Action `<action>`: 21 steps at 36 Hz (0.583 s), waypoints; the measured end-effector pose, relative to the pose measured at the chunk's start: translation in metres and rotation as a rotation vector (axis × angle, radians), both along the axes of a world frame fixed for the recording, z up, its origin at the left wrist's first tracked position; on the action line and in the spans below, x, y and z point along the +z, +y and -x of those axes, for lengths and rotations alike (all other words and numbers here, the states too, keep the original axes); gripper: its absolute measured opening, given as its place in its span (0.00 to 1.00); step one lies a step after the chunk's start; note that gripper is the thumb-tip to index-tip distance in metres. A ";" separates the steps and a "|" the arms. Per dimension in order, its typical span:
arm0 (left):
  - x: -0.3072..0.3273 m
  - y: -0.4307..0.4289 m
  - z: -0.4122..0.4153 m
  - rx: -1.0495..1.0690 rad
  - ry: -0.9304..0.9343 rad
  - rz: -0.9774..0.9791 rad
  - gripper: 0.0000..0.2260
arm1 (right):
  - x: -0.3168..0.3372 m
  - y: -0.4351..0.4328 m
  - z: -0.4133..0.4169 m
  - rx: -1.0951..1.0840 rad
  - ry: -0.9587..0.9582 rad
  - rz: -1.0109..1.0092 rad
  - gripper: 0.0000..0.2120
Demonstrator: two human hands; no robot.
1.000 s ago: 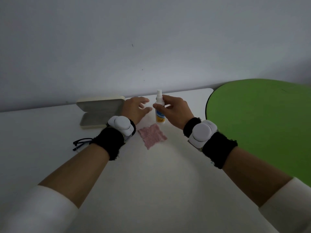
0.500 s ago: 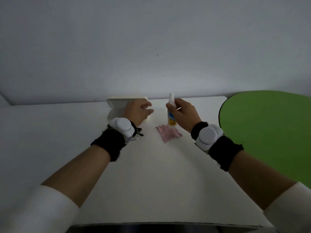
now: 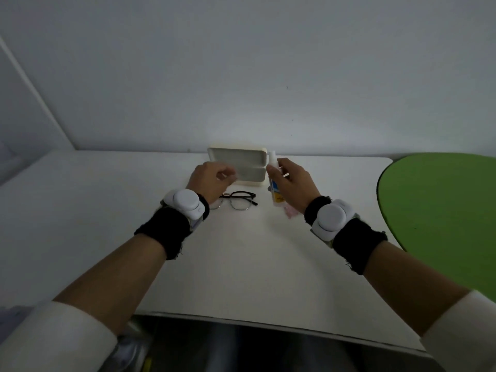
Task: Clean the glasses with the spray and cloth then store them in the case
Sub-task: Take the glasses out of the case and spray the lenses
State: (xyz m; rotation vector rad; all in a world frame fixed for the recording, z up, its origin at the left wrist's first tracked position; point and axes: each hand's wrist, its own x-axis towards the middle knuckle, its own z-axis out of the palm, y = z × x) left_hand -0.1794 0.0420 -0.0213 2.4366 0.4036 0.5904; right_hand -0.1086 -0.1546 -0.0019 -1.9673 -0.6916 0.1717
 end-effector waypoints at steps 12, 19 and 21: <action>-0.019 0.017 0.017 -0.028 0.146 0.067 0.08 | -0.006 0.022 0.008 0.020 0.055 0.024 0.16; -0.025 0.024 0.018 -0.074 0.205 0.080 0.06 | -0.016 0.032 0.005 0.041 0.039 0.048 0.16; -0.025 0.024 0.018 -0.073 0.212 0.073 0.06 | -0.020 0.033 0.002 0.037 0.033 0.070 0.16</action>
